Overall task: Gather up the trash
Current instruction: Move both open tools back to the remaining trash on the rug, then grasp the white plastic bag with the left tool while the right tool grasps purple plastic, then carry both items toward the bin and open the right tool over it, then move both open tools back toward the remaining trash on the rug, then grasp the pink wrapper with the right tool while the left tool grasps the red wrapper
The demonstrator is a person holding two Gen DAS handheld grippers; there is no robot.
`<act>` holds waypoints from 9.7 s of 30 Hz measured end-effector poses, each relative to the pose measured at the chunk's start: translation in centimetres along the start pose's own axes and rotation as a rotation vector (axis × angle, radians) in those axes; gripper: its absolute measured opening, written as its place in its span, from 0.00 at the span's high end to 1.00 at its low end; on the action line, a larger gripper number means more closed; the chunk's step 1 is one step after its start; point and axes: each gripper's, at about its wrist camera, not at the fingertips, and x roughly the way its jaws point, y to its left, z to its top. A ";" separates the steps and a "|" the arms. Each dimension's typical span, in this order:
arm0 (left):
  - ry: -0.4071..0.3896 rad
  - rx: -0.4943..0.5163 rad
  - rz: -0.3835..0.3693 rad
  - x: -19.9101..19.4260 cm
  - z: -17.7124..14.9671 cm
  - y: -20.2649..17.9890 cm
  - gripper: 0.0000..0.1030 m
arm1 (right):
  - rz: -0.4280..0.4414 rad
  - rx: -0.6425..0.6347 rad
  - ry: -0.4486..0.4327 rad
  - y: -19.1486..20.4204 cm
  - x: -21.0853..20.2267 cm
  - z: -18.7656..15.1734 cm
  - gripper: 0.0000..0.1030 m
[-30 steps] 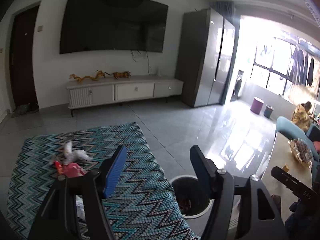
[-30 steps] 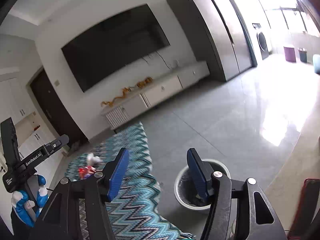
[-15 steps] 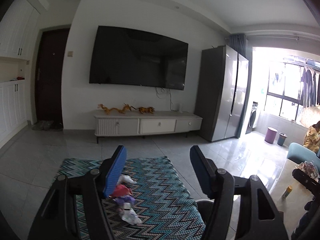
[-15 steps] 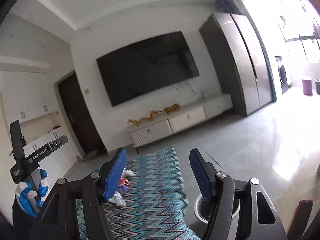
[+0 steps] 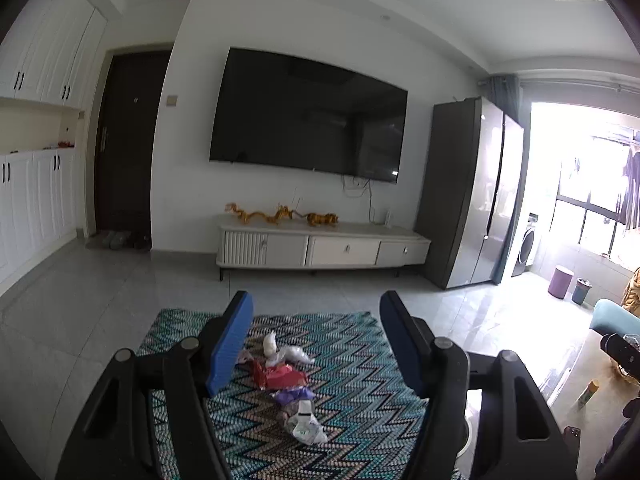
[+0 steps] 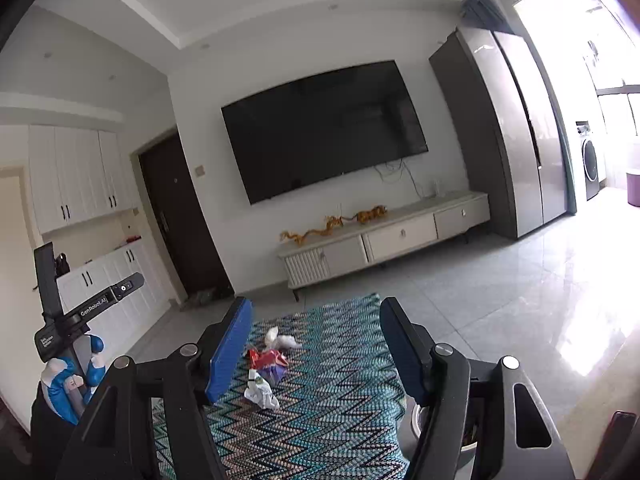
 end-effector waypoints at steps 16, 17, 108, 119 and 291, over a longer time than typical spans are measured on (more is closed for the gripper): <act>0.347 -0.010 -0.053 14.8 -13.1 2.3 0.26 | -0.009 0.027 0.274 -1.3 12.3 -4.7 0.38; 0.370 -0.010 -0.052 15.8 -14.0 2.5 0.26 | -0.010 0.028 0.290 -1.4 13.1 -5.1 0.38; 0.316 0.096 -0.478 10.1 -10.8 -10.1 0.64 | -0.024 0.135 0.176 -10.7 9.9 -5.0 0.78; 0.518 0.202 -0.515 20.8 -15.1 -21.3 0.64 | -0.197 0.262 0.266 -20.2 12.9 -8.9 0.78; 0.467 -0.181 -0.061 30.5 -17.5 13.1 0.93 | 0.417 -0.268 0.715 5.8 43.4 -15.8 0.88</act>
